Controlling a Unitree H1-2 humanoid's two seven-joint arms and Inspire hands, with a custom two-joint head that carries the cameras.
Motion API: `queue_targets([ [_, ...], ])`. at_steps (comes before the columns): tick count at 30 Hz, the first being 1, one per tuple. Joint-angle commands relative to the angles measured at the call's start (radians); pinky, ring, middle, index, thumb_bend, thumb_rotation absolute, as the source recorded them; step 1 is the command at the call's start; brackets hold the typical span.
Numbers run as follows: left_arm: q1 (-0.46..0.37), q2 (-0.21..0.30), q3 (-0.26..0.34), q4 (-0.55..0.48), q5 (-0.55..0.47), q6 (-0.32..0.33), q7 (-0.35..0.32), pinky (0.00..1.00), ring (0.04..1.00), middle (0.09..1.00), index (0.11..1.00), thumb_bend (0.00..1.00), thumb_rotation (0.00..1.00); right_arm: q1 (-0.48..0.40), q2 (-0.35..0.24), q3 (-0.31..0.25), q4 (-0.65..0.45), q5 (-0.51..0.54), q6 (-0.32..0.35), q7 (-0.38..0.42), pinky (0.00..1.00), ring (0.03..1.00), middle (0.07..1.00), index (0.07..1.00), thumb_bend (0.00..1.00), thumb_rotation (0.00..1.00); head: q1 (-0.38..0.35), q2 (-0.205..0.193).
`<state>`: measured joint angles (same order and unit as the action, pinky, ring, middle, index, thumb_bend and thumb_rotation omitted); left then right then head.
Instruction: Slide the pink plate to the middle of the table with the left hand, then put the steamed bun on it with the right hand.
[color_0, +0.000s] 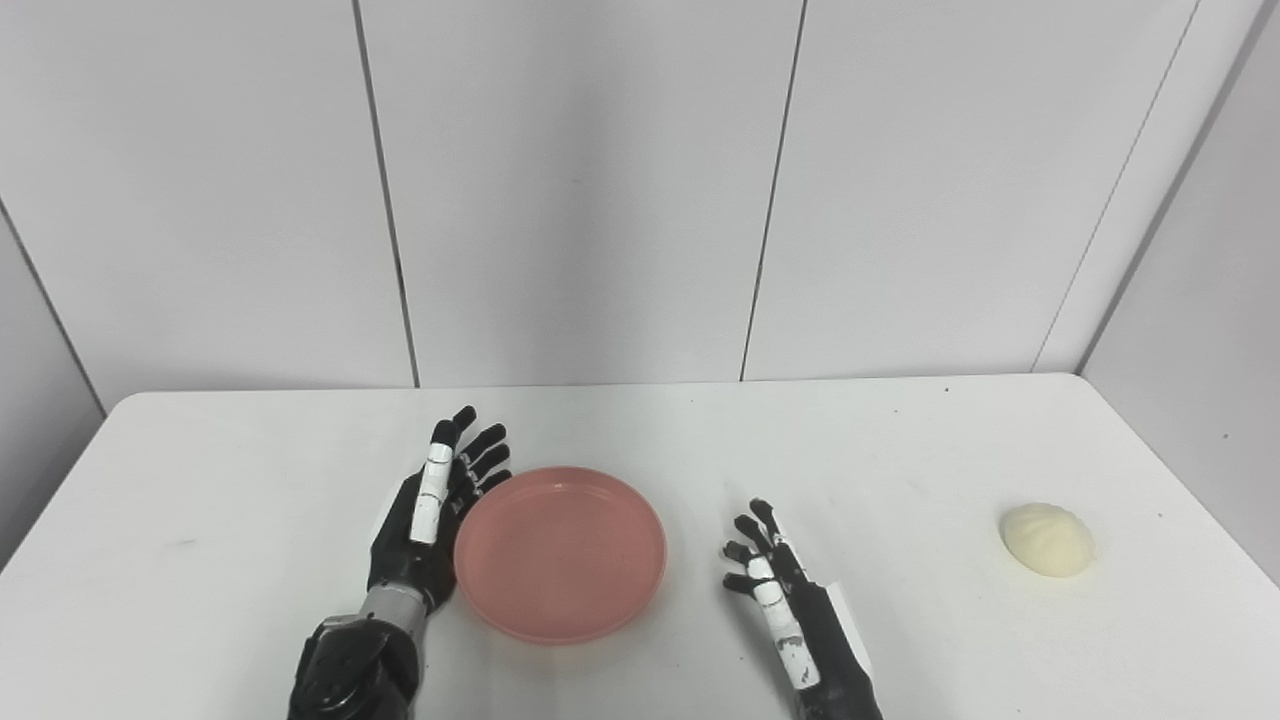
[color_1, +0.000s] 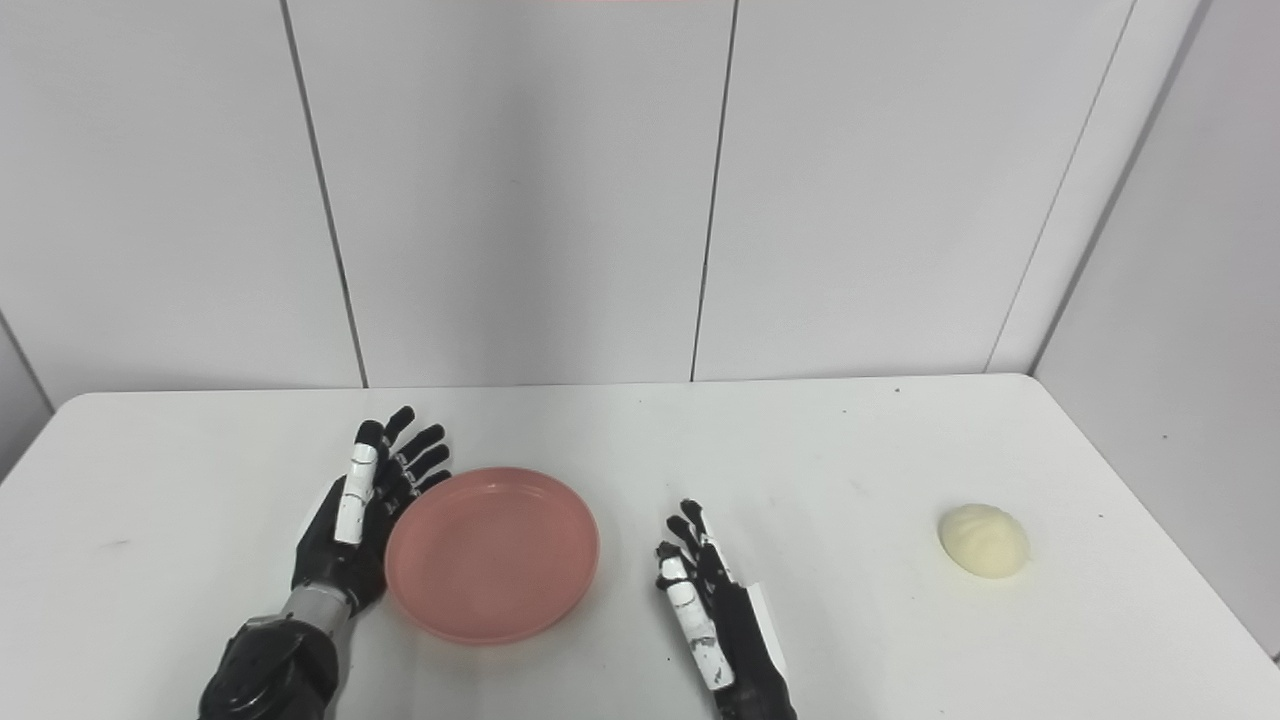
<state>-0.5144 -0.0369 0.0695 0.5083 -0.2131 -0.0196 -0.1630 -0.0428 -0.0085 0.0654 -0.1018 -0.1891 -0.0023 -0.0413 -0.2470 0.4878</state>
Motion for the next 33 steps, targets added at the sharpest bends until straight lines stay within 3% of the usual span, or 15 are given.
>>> queue_targets([
  [1,-0.007,0.008,0.006,0.021,-0.007,0.011,0.001,0.88,0.898,0.892,0.932,0.84,0.85,-0.033,-0.016,-0.006,-0.062,-0.061,-0.065,-0.038,0.77,0.843,0.876,0.858,0.71,1.00,-0.007,-0.006],
  [4,-0.008,0.013,0.015,0.031,-0.010,0.007,-0.001,0.89,0.900,0.896,0.922,0.84,0.84,-0.073,-0.077,-0.019,-0.119,-0.163,-0.069,-0.048,0.74,0.828,0.850,0.819,0.73,1.00,-0.009,-0.011],
  [7,-0.008,0.012,0.019,0.025,-0.010,0.015,0.001,0.89,0.900,0.892,0.910,0.86,0.83,-0.106,-0.145,-0.038,-0.180,-0.248,-0.013,-0.024,0.82,0.847,0.854,0.838,0.83,1.00,-0.011,-0.014],
  [10,-0.012,0.011,0.020,0.039,-0.007,0.005,0.002,0.88,0.894,0.889,0.914,0.86,0.84,-0.145,-0.200,-0.052,-0.289,-0.344,0.091,0.033,0.81,0.836,0.858,0.856,0.85,0.98,-0.013,-0.016],
  [13,-0.012,0.008,0.020,0.042,-0.005,0.002,0.002,0.88,0.887,0.886,0.910,0.85,0.83,-0.193,-0.259,-0.062,-0.402,-0.444,0.209,0.123,0.73,0.830,0.870,0.853,0.86,0.97,-0.014,-0.017],
  [16,-0.012,0.009,0.019,0.044,-0.006,0.000,-0.005,0.88,0.893,0.894,0.918,0.85,0.84,-0.242,-0.324,-0.083,-0.452,-0.524,0.275,0.197,0.68,0.823,0.876,0.846,0.87,0.91,-0.014,-0.020],
  [19,-0.012,0.010,0.019,0.042,-0.007,0.002,-0.006,0.88,0.889,0.888,0.912,0.85,0.84,-0.276,-0.390,-0.104,-0.477,-0.598,0.327,0.274,0.69,0.847,0.892,0.861,0.89,0.86,-0.015,-0.019],
  [27,-0.015,0.017,0.019,0.052,-0.004,0.000,-0.014,0.88,0.890,0.890,0.915,0.84,0.84,-0.319,-0.568,-0.160,-0.465,-0.667,0.386,0.441,0.64,0.827,0.887,0.845,0.92,0.67,-0.015,-0.025],
  [30,-0.016,0.018,0.017,0.056,-0.006,-0.005,-0.022,0.88,0.892,0.891,0.916,0.85,0.83,-0.338,-0.631,-0.149,-0.444,-0.741,0.451,0.576,0.66,0.830,0.868,0.834,0.98,0.60,-0.021,-0.025],
  [33,-0.019,0.021,0.011,0.055,-0.002,-0.002,-0.025,0.88,0.894,0.891,0.922,0.85,0.84,-0.353,-0.640,-0.158,-0.410,-0.833,0.471,0.714,0.69,0.835,0.871,0.832,0.98,0.55,-0.022,-0.025],
])
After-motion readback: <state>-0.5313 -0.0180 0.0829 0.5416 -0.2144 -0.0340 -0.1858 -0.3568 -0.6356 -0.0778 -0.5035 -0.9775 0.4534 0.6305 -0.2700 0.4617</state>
